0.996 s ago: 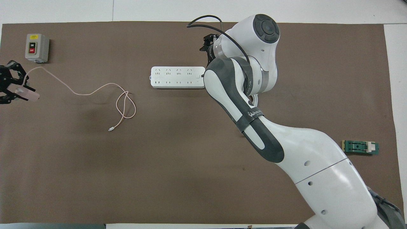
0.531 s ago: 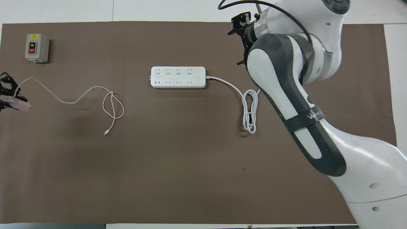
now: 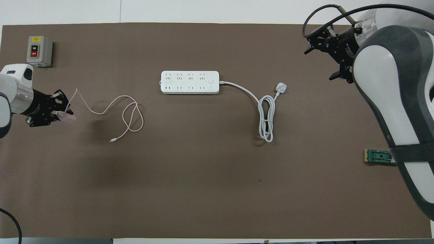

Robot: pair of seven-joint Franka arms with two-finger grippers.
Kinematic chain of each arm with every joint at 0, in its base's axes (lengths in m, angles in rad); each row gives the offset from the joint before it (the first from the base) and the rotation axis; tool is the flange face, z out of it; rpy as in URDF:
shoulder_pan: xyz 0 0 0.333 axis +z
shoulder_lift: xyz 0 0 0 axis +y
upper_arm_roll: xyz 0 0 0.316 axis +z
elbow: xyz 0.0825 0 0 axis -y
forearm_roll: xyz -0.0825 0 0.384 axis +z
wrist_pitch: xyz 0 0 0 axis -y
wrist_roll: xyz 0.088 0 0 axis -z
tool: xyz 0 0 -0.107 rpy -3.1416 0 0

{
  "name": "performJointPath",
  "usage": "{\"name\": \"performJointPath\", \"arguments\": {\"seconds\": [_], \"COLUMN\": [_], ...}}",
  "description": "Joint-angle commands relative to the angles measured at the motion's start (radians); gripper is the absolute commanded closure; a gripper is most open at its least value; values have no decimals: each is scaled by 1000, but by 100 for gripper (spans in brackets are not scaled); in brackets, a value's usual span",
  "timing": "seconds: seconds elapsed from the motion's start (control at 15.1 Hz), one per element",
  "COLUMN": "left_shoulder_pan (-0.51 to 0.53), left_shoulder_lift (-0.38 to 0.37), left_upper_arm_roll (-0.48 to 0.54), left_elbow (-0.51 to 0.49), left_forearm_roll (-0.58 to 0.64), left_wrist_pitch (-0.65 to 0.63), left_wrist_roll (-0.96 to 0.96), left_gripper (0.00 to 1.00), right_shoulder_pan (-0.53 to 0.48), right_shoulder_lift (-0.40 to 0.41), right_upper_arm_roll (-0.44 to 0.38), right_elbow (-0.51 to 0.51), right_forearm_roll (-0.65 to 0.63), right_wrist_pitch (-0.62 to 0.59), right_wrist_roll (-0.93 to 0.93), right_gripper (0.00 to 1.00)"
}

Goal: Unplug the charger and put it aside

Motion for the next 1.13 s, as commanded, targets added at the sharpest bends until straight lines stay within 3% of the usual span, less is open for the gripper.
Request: {"name": "performJointPath", "arguments": {"seconds": [0.0, 0.27, 0.6, 0.86, 1.06], "left_shoulder_pan": [-9, -10, -47, -88, -96], "left_shoulder_lift": [-39, -27, 38, 39, -23], "left_upper_arm_roll": [12, 6, 6, 3, -6], "left_elbow": [-9, 52, 275, 305, 304], "left_forearm_roll": [-1, -1, 2, 72, 70], "left_wrist_pitch": [23, 5, -170, -171, -288], "left_wrist_roll": [8, 37, 124, 176, 340], "left_gripper": [0, 0, 0, 0, 0], "right_shoulder_pan": [-1, -31, -91, -128, -129], "right_shoulder_lift": [-66, -154, -278, -312, -350], "right_upper_arm_roll": [9, 10, 9, 9, 9], "right_elbow": [-56, -139, -280, -311, -364], "right_forearm_roll": [-102, -174, -176, -196, -208], "right_wrist_pitch": [-64, -116, -116, -143, -140], "right_wrist_roll": [-177, -429, -598, -656, -663], "right_gripper": [0, 0, 0, 0, 0]}}
